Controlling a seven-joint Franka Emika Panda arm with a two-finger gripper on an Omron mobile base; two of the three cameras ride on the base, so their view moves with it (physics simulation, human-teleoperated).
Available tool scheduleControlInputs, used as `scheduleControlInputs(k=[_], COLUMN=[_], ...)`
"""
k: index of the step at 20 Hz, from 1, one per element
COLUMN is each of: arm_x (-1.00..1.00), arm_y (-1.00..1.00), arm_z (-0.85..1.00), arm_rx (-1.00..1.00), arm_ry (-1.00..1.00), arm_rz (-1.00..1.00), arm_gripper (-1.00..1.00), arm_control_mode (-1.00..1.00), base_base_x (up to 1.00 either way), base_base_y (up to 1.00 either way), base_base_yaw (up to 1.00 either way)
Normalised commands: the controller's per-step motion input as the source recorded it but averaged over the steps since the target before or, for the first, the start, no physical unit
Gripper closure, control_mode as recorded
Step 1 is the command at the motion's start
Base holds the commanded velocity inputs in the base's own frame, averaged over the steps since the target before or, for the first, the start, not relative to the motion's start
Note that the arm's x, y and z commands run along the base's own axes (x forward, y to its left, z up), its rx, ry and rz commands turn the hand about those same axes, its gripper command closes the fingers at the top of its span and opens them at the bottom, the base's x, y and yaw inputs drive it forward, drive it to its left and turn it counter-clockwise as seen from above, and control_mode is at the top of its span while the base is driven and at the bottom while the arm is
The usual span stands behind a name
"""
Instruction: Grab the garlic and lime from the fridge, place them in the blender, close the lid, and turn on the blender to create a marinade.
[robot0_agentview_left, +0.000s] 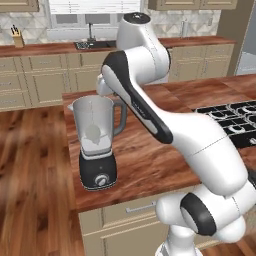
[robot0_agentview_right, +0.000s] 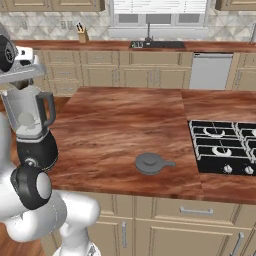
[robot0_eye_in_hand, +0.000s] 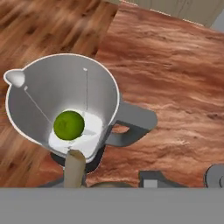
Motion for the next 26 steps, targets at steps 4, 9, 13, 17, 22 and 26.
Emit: scheduleControlInputs(k=[4, 9, 13, 17, 22, 26], arm_x=[0.37, 0.35, 0.03, 0.0, 0.0, 0.18], arm_y=[0.32, 0.69, 0.5, 0.11, 0.0, 0.0], arm_z=[-0.14, -0.25, -0.51, -0.53, -0.34, -0.16], arm_rx=[0.0, 0.0, 0.0, 0.0, 0.0, 0.0], arm_ry=[0.02, 0.07, 0.14, 0.12, 0.11, 0.01], arm_rz=[0.31, 0.12, 0.08, 0.07, 0.02, 0.0], arm_gripper=[1.0, 1.0, 1.0, 1.0, 1.0, 1.0], arm_control_mode=[-1.0, -1.0, -1.0, -1.0, -1.0, -1.0], base_base_x=[0.0, 0.0, 0.0, 0.0, 0.0, 0.0], base_base_y=[0.0, 0.0, 0.0, 0.0, 0.0, 0.0], base_base_yaw=[0.0, 0.0, 0.0, 0.0, 0.0, 0.0])
